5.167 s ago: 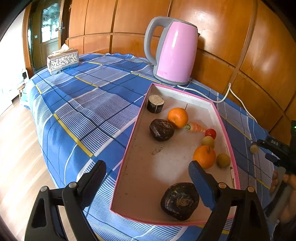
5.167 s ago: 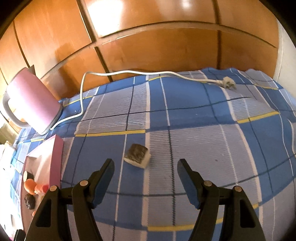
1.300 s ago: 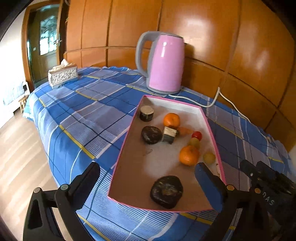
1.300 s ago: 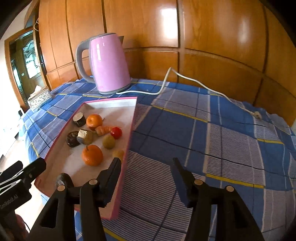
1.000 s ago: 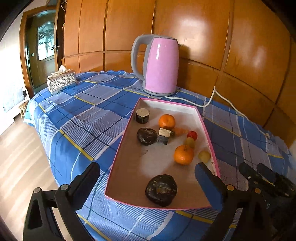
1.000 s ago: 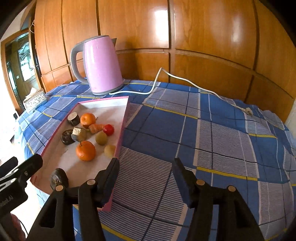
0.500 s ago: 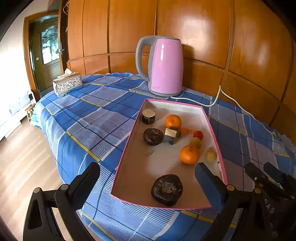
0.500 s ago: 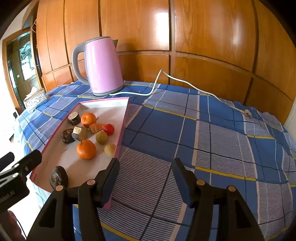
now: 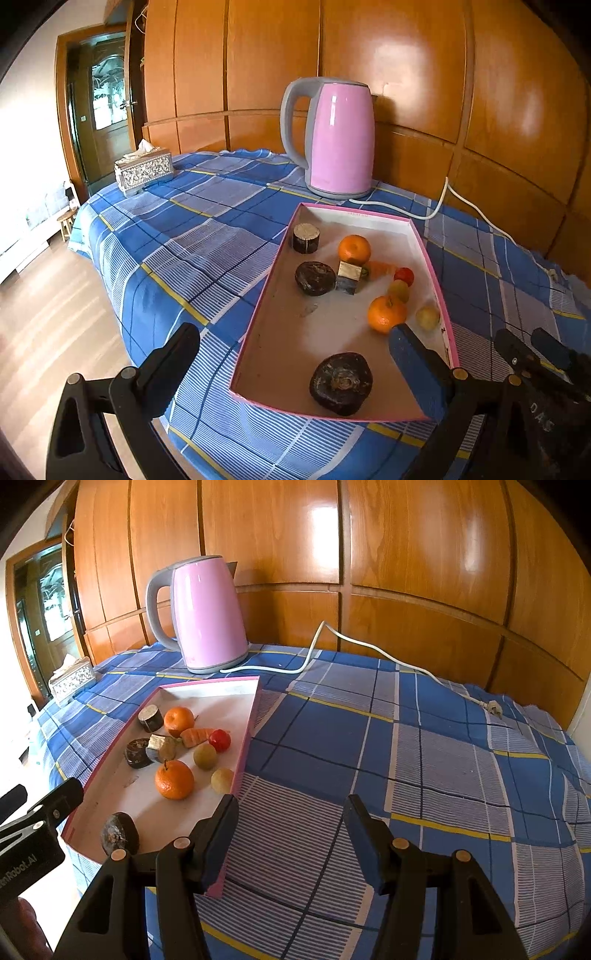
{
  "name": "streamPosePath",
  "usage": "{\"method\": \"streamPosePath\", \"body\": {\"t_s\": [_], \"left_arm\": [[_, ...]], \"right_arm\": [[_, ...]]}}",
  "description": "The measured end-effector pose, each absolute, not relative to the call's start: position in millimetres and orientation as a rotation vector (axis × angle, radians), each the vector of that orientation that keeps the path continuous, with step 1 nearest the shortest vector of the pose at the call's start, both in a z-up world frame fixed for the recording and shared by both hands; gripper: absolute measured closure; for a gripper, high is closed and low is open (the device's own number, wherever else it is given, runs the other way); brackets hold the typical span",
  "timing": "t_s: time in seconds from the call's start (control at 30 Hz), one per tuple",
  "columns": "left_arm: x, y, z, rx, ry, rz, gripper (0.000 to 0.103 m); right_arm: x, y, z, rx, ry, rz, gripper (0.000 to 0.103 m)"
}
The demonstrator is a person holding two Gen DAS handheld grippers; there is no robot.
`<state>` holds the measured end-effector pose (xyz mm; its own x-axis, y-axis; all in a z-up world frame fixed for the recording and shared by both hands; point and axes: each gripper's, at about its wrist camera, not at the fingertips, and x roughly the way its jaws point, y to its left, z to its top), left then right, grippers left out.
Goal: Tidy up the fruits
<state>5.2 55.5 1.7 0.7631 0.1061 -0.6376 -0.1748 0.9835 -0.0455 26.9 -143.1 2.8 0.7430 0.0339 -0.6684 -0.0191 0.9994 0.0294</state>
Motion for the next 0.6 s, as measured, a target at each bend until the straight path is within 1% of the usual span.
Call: {"method": "streamPosePath", "body": {"t_s": [0.6], "left_arm": [[3.8,55.5,3.0,-0.112,0.680,0.131,0.000]], "right_arm": [[26.3,-139.8,3.3,0.012,0.728,0.038,0.043]]}}
